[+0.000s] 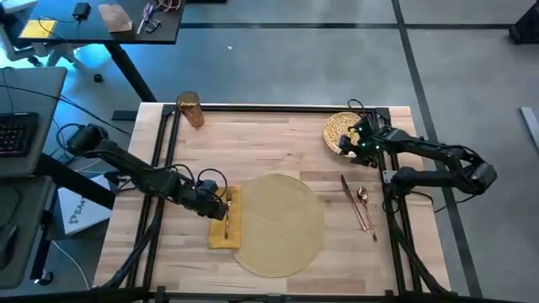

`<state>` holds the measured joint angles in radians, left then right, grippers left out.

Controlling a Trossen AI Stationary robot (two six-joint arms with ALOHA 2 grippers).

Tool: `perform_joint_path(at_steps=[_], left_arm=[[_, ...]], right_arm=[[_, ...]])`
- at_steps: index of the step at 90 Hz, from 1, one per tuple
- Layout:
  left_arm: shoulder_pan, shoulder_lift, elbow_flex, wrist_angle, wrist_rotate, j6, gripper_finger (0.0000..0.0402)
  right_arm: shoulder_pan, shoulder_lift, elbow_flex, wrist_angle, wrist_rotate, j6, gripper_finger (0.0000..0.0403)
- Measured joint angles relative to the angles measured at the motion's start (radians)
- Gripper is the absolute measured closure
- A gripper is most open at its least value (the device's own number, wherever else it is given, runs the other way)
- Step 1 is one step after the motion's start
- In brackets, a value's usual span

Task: Set table place
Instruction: Put the yellow plate to the center of the tablemat

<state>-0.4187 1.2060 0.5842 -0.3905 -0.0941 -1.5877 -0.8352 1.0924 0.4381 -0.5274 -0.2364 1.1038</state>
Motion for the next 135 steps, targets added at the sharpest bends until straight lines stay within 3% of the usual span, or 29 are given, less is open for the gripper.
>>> perform_joint_path(at_steps=[24, 32, 56, 93, 113, 135], left_arm=[[0.0, 0.0, 0.0, 0.0, -0.03, 0.009, 0.0367], [0.0, 0.0, 0.0, 0.0, -0.037, 0.011, 0.0367], [0.0, 0.0, 0.0, 0.0, -0.037, 0.019, 0.0367], [0.0, 0.0, 0.0, 0.035, 0.005, 0.019, 0.0367], [0.0, 0.0, 0.0, 0.048, 0.002, 0.019, 0.0367], [0.0, 0.0, 0.0, 0.051, 0.001, 0.018, 0.0367]], right_arm=[[0.0, -0.166, -0.004, -0.13, 0.163, 0.096, 0.0121], [-0.003, -0.192, -0.038, -0.119, 0.165, 0.15, 0.0121], [0.005, -0.208, -0.166, 0.013, 0.147, 0.237, 0.0121], [0.005, -0.214, -0.206, 0.195, 0.216, 0.303, 0.0121], [0.004, -0.269, -0.206, 0.186, 0.302, 0.388, 0.0121], [0.004, -0.234, -0.206, 0.17, 0.345, 0.394, 0.0121]])
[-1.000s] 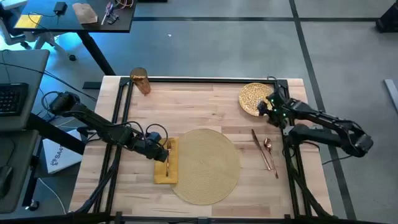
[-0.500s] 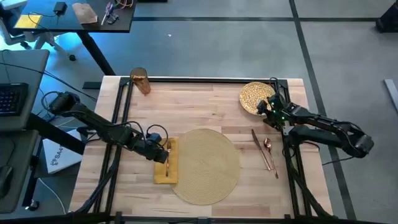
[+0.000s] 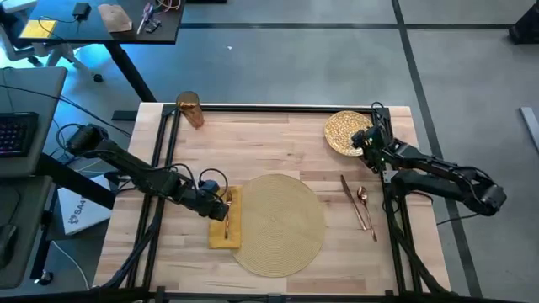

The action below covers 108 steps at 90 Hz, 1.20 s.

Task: Set table place
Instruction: Put the yellow plate to the center of the tablemat

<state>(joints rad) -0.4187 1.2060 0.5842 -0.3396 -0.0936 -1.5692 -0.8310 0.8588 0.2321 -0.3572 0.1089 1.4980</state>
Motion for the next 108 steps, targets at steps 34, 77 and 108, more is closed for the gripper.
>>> perform_joint_path(at_steps=[34, 77, 108], left_arm=[[0.0, 0.0, 0.0, 0.007, 0.018, -0.001, 0.0367], [0.0, 0.0, 0.0, 0.044, 0.032, 0.0, 0.0367], [0.0, 0.0, 0.0, 0.055, 0.032, -0.001, 0.0367]], right_arm=[[0.0, 0.109, 0.003, 0.068, 0.024, -0.037, 0.0141], [0.0, 0.134, 0.001, 0.038, 0.071, -0.022, 0.0309], [0.0, 0.129, -0.001, 0.192, -0.035, -0.152, 0.04]])
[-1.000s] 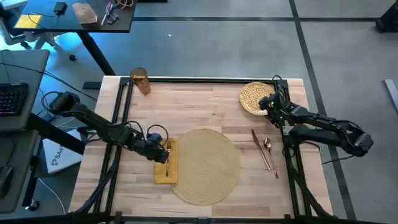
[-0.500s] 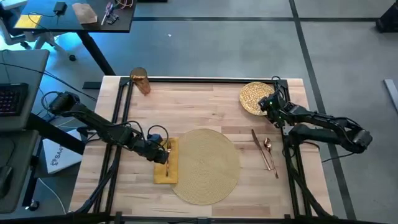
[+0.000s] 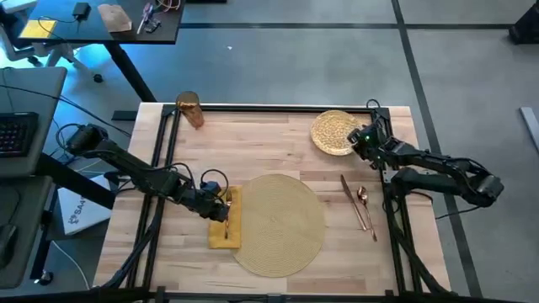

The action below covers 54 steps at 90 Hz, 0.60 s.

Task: Set table place
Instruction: Put the yellow plate to the center of the tablemat

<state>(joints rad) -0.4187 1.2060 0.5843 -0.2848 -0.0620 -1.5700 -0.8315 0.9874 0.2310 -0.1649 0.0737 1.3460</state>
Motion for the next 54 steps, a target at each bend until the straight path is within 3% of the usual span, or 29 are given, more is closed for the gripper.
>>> perform_joint_path(at_steps=[24, 54], left_arm=[[-0.001, 0.0, 0.0, -0.001, 0.0, 0.009, 0.0367], [-0.001, 0.0, 0.0, -0.002, -0.001, 0.03, 0.0367]], right_arm=[[0.0, 0.003, -0.002, 0.219, -0.258, -0.141, 0.0401], [0.019, 0.003, -0.002, 0.288, -0.533, -0.254, 0.0402]])
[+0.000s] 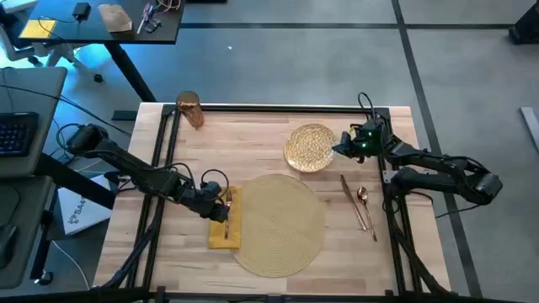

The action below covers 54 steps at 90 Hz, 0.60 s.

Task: Set table place
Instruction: Put the yellow plate to the center of the tablemat

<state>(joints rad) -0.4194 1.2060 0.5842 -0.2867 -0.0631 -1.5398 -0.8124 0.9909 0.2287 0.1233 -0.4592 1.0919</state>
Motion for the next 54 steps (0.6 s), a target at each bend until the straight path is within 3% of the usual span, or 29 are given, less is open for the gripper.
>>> perform_joint_path(at_steps=[27, 42, 54], left_arm=[[0.0, 0.0, 0.0, 0.001, 0.001, 0.024, 0.0367], [0.0, 0.0, 0.0, 0.001, 0.034, 0.034, 0.0367], [-0.001, -0.016, 0.0, 0.001, 0.039, 0.042, 0.0367]], right_arm=[[0.172, -0.002, 0.0, 0.15, -0.16, 0.037, 0.0403], [0.345, -0.002, 0.0, 0.233, -0.156, 0.122, 0.0403], [0.505, -0.002, 0.002, 0.274, -0.084, 0.201, 0.0403]])
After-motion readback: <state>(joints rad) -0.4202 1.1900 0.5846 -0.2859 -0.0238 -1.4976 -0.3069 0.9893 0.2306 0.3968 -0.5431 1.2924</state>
